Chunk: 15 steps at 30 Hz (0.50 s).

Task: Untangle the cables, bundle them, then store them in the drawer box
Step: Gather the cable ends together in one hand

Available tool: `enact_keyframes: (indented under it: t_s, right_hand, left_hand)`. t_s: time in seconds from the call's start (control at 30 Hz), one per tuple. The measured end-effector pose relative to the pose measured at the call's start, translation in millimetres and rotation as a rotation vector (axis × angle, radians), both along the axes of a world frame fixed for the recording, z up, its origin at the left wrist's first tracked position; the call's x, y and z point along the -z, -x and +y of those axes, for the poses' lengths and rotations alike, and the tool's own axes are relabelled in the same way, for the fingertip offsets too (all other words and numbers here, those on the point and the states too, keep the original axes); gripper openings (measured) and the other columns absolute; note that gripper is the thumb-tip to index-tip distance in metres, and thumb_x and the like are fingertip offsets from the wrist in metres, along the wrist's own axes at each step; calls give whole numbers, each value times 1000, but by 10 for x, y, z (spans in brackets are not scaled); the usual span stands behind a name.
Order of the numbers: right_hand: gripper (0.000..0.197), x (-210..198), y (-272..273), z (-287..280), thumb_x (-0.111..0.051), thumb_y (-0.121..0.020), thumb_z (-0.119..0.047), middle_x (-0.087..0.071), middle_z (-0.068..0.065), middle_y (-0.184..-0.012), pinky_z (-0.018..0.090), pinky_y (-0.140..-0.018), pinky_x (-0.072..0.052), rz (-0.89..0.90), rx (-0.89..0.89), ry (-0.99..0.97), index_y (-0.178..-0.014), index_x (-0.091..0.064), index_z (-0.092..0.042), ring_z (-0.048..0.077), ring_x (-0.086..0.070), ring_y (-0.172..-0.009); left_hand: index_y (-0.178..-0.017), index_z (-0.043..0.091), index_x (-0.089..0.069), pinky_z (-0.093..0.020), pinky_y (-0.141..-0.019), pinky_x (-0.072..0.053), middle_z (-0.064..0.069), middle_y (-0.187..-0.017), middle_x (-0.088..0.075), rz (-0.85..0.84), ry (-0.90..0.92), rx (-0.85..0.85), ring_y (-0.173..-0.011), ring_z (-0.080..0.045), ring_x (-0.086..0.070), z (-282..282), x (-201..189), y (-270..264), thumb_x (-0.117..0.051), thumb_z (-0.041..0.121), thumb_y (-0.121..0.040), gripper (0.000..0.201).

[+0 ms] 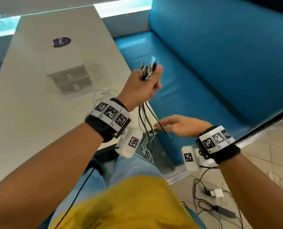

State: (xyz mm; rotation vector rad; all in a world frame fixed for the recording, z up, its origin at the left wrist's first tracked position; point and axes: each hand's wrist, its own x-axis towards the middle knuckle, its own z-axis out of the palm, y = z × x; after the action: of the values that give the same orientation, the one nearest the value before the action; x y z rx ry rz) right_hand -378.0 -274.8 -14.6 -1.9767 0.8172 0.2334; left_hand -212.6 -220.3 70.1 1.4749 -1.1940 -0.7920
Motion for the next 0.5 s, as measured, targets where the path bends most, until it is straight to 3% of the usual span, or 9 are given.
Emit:
enact_keyframes:
  t_s: [0.07,0.1,0.13,0.23,0.3,0.37,0.43,0.5]
  right_hand:
    - [27,229,133,-30,-47,-87,-31,-68,7,-115,43,-95,-45,97,18,-27,-98,-70,-40,27,-62,-103]
    - [28,316,206,-50,-46,-84,-35,-68,11,-115,44,-91,-46,126,41,-41,-94,-71,-42,30,-62,-99]
    - [28,402,278,-59,-46,-87,-32,-69,10,-115,44,-94,-46,158,53,-54,-94,-73,-40,27,-62,-102]
    - [31,700,504,25,-45,-98,-19,-64,-5,-127,30,-105,-41,399,-95,14,-114,-69,-28,14,-57,-118]
    - [32,916,645,126,-44,-99,-22,-60,-9,-130,30,-105,-40,546,-163,10,-120,-66,-33,13,-55,-121]
    - [33,1108,713,111,-43,-99,-23,-58,-9,-133,34,-109,-38,493,-83,11,-123,-63,-32,14,-52,-125]
    - [34,1190,677,-10,-44,-99,-17,-58,-4,-134,35,-109,-38,303,96,56,-126,-62,-25,17,-52,-125]
    - [34,1171,556,-125,-47,-96,-11,-63,-2,-123,31,-96,-45,104,292,28,-124,-63,-21,17,-58,-111]
  left_hand:
    - [-59,13,-44,-23,-45,-33,9,-42,-39,24,-2,20,-37,-15,-40,-10,-14,52,-45,37,-100,48]
    - [-60,15,-41,-23,-44,-31,9,-44,-37,59,-7,28,-38,-15,-37,-14,-26,77,-43,38,-100,47]
    - [-59,17,-38,-22,-43,-27,10,-46,-34,117,-13,30,-38,-14,-31,-20,-46,102,-42,39,-101,47]
    - [-59,18,-35,-20,-41,-19,6,-49,-27,278,-17,19,-39,-11,-20,-63,-108,150,-42,42,-100,48]
    - [-61,17,-41,-20,-41,-18,2,-51,-26,257,-23,36,-39,-11,-18,-85,-122,164,-50,40,-98,44]
    - [-68,13,-51,-20,-42,-19,9,-44,-31,181,-42,78,-38,-10,-20,-77,-108,200,-56,30,-96,33]
    - [-78,9,-58,-20,-41,-19,12,-37,-36,150,-64,130,-36,-7,-21,-63,-63,271,-54,21,-98,23]
    - [-82,8,-64,-22,-42,-17,13,-41,-29,181,-73,166,-37,-8,-18,-67,-3,350,-50,21,-99,26]
